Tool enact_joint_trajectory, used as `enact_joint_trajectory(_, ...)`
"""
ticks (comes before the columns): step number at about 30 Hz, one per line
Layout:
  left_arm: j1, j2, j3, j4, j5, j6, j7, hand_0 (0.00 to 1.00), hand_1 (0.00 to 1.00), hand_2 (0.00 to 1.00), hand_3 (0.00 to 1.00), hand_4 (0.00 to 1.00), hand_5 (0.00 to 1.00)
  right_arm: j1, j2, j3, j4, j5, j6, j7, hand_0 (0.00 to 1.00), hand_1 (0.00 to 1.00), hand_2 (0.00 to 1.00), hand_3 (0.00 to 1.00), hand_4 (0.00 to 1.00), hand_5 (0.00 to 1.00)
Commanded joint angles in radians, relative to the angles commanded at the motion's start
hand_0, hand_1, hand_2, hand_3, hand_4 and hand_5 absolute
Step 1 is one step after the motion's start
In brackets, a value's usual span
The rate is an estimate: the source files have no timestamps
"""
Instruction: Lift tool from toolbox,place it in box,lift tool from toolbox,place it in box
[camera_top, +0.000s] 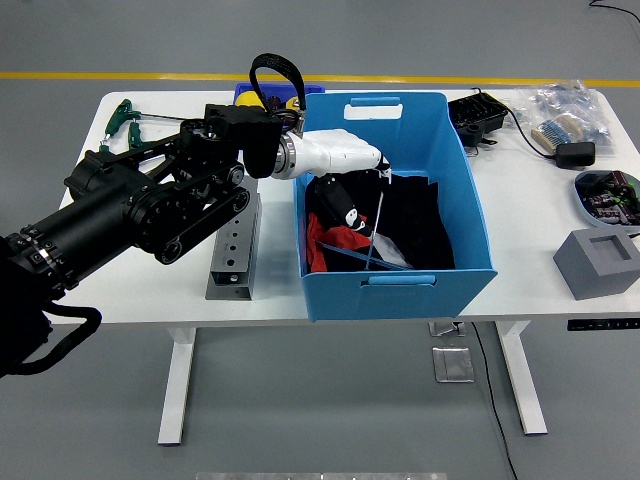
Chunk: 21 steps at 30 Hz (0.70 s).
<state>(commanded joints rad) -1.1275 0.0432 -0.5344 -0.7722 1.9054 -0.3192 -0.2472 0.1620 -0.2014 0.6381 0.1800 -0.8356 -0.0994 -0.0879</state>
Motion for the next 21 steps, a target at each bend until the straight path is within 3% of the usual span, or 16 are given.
enact_joint_trajectory(3, 0.009, 0.006, -0.025, -0.013, -0.035, 0.011, 0.003, 0.842, 0.887, 0.998, 0.927, 0.998, 0.605, -0.001, 0.000, 0.000, 0.000, 0.001, 0.000, 0.000, 0.661, 0.651, 0.705, 0.574, 0.855, 0.671)
enact_joint_trajectory(5, 0.018, 0.012, -0.050, -0.026, -0.063, 0.044, -0.004, 0.842, 0.887, 0.998, 0.927, 0.998, 0.605, -0.002, 0.001, 0.000, 0.000, 0.001, 0.000, 0.000, 0.661, 0.651, 0.705, 0.574, 0.855, 0.671)
enact_joint_trajectory(6, 0.025, 0.016, -0.067, -0.034, -0.077, 0.067, -0.010, 0.919, 0.970, 0.998, 0.970, 0.998, 0.617, -0.002, 0.001, 0.000, 0.000, 0.002, 0.000, 0.001, 0.659, 0.650, 0.705, 0.575, 0.854, 0.669)
enact_joint_trajectory(12, 0.080, 0.039, -0.201, -0.081, -0.189, 0.182, -0.032, 0.919, 0.970, 0.998, 0.970, 0.998, 0.617, -0.005, 0.002, 0.007, 0.000, 0.000, -0.001, 0.001, 0.659, 0.650, 0.705, 0.575, 0.854, 0.669)
enact_joint_trajectory(13, 0.086, 0.042, -0.219, -0.086, -0.205, 0.193, -0.034, 0.986, 0.998, 0.998, 0.998, 0.998, 0.634, -0.005, 0.002, 0.009, 0.000, -0.001, -0.001, 0.000, 0.656, 0.649, 0.704, 0.575, 0.853, 0.668)
enact_joint_trajectory(15, 0.102, 0.051, -0.262, -0.102, -0.222, 0.216, -0.038, 0.986, 0.998, 0.998, 0.998, 0.998, 0.634, -0.006, 0.003, 0.011, 0.000, -0.002, -0.001, 0.000, 0.656, 0.649, 0.704, 0.575, 0.853, 0.668)
enact_joint_trajectory(21, 0.192, 0.095, -0.420, -0.205, -0.270, 0.288, -0.034, 0.998, 0.998, 0.998, 0.998, 0.998, 0.637, -0.010, 0.005, 0.016, 0.000, -0.005, -0.001, 0.000, 0.655, 0.649, 0.704, 0.574, 0.852, 0.670)
